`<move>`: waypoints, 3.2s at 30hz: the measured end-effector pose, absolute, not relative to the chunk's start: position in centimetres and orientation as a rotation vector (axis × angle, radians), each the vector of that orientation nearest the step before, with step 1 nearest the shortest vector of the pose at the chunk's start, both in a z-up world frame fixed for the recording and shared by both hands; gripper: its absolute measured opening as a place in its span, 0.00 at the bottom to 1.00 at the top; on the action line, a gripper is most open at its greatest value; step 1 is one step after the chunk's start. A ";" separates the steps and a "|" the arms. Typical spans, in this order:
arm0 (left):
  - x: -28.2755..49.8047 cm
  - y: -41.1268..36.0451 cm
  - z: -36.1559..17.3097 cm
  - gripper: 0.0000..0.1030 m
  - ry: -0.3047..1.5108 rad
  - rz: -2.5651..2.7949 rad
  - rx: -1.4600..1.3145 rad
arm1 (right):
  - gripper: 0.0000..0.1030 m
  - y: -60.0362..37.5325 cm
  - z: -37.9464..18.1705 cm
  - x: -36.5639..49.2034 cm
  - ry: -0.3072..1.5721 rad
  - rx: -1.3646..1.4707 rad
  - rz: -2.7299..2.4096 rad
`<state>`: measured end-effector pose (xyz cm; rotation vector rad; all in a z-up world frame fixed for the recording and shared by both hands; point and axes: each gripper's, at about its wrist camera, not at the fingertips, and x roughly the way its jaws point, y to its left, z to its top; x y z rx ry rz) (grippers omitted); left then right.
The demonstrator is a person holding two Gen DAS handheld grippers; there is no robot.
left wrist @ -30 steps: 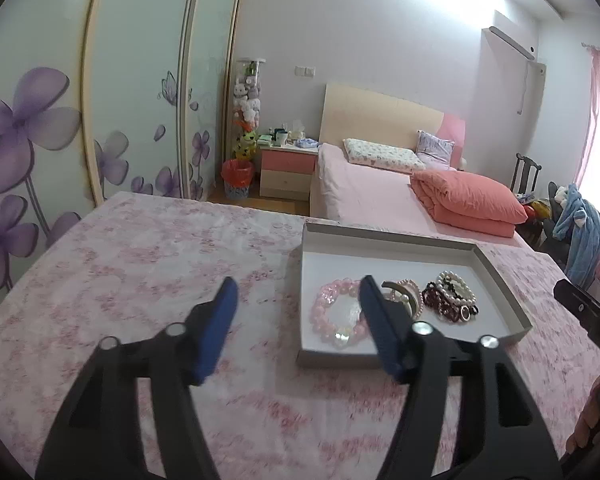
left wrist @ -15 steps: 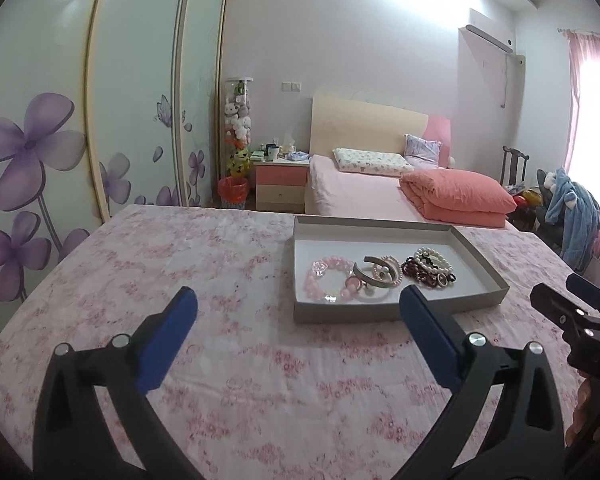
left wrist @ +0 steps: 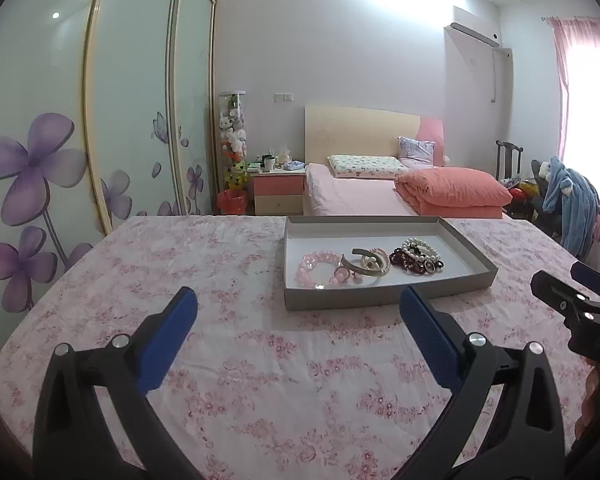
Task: Organize jewelry
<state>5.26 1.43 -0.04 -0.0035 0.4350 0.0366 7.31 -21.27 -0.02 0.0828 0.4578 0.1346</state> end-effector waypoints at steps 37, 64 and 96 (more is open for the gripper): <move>4.5 0.4 -1.0 0.96 0.426 0.026 0.009 | 0.98 -21.1 -0.8 6.6 0.440 0.093 0.138; 5.1 -0.1 -1.6 0.96 0.455 0.027 0.017 | 0.98 -21.2 -1.2 6.7 0.449 0.098 0.137; 5.2 -0.1 -1.6 0.96 0.457 0.027 0.012 | 0.98 -21.3 -1.4 6.7 0.451 0.103 0.136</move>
